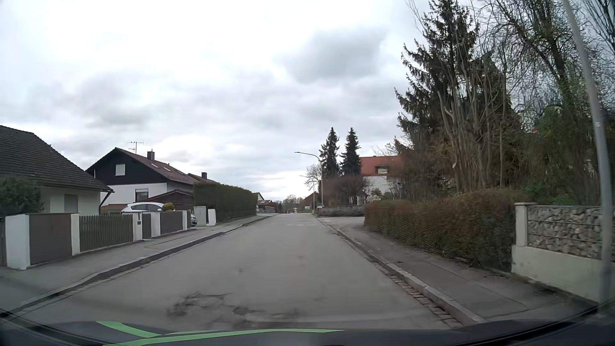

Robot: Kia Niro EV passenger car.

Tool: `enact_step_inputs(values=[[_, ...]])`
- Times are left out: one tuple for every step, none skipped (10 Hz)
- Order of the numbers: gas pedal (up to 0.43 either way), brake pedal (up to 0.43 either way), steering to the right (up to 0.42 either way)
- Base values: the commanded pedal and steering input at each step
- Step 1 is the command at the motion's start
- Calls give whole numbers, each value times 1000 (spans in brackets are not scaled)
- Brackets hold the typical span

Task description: Follow the waypoints while adhering to traffic rules and regulations

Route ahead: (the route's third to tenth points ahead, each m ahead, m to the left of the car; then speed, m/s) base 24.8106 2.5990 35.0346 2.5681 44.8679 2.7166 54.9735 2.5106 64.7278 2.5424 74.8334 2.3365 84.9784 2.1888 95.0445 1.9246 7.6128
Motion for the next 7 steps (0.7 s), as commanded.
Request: enact_step_inputs(values=[[0,0,-7],[0,0,-7],[0,0,-7],[0,0,-7],[0,0,-7],[0,6,-6],[0,24,-6]])
